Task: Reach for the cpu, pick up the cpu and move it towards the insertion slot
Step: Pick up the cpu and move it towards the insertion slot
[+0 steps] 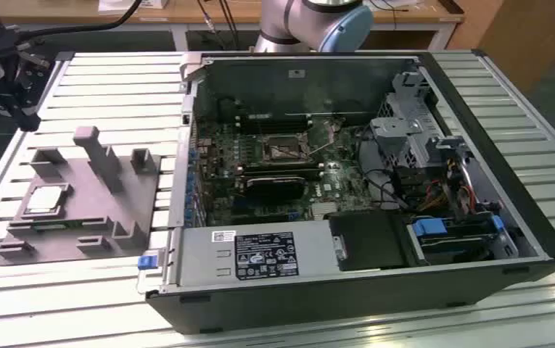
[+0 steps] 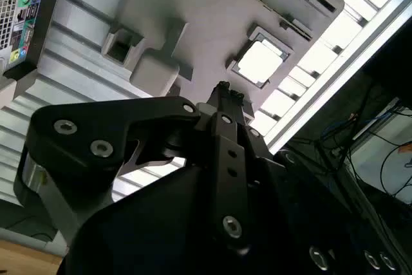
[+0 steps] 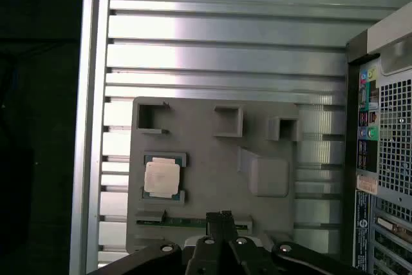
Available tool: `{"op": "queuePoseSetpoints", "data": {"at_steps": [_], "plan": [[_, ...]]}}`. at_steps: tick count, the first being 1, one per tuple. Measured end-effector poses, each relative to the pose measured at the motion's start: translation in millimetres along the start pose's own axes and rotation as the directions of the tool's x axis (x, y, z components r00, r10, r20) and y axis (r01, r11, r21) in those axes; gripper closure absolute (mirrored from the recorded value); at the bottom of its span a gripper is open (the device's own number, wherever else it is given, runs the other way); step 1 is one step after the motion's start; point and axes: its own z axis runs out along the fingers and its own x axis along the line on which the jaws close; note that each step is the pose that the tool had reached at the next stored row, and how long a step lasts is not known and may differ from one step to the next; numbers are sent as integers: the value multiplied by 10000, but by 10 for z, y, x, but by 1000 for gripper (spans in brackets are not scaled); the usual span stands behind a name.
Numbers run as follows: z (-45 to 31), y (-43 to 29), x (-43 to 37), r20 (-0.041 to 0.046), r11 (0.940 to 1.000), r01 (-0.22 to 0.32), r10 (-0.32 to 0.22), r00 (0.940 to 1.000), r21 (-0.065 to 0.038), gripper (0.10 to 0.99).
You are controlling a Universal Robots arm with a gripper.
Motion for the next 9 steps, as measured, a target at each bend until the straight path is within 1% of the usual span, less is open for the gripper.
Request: {"op": "queuePoseSetpoints", "data": {"at_steps": [9], "plan": [[0,0,0,0,10000,0,0,10000,0,980]]}}
